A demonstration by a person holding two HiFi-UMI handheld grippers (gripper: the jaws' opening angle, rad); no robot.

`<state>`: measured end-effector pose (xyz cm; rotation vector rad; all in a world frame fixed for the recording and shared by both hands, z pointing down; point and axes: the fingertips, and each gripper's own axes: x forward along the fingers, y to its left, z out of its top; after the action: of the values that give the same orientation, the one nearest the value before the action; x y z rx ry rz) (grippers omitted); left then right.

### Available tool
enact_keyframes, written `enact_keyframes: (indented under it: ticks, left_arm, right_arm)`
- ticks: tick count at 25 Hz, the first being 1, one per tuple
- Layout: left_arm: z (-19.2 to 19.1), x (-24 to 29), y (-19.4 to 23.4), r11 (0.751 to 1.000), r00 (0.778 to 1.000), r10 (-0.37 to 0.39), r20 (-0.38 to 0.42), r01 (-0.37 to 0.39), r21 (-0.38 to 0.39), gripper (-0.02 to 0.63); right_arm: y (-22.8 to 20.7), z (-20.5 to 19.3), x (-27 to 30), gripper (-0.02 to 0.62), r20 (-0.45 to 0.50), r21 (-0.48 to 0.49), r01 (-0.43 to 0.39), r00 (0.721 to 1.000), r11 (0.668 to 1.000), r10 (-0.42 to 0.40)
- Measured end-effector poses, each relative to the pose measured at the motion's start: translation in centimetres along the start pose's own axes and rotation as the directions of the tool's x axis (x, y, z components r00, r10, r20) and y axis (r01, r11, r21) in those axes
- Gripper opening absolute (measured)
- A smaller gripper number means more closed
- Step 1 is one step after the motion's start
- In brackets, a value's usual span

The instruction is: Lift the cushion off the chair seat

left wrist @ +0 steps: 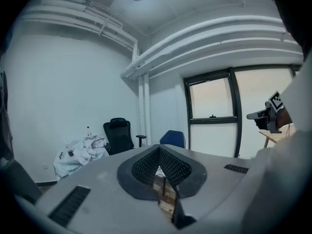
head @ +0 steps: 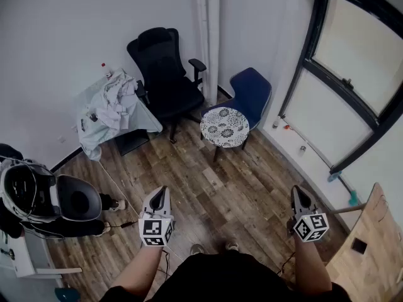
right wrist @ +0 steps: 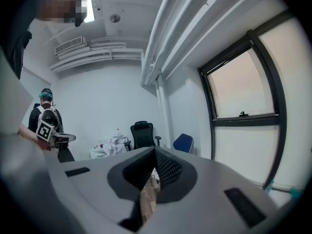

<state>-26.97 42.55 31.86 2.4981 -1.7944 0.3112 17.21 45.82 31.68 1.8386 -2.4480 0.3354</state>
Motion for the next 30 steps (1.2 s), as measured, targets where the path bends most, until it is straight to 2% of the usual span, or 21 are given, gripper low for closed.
enact_keyframes:
  ticks: [7, 13, 19, 30]
  left_arm:
    - [0.8, 1.9, -2.8, 0.999, 1.0, -0.007, -0.007, 0.007, 0.035, 0.005]
    - [1.9, 2.6, -3.5, 0.998, 0.998, 0.055, 0.004, -0.055, 0.034, 0.005]
    - [2.0, 3.9, -4.8, 0.995, 0.995, 0.096, -0.008, -0.096, -0.025, 0.005]
    - [2.5, 7.5, -4.1, 0.996, 0.996, 0.084, -0.012, -0.084, -0.013, 0.005]
  right_arm:
    - [-2.2, -0.5, 1.0, 0.011, -0.013, 0.001, -0.056, 0.998, 0.998, 0.056]
    - [-4.7, -0.1, 1.9, 0.011, 0.008, 0.027, -0.077, 0.997, 0.997, 0.076]
    - [-8.1, 0.3, 3.3, 0.011, 0.033, 0.017, -0.058, 0.998, 0.998, 0.058]
    - [-9.8, -0.4, 9.0, 0.011, 0.014, 0.056, -0.003, 1.0, 0.998, 0.002]
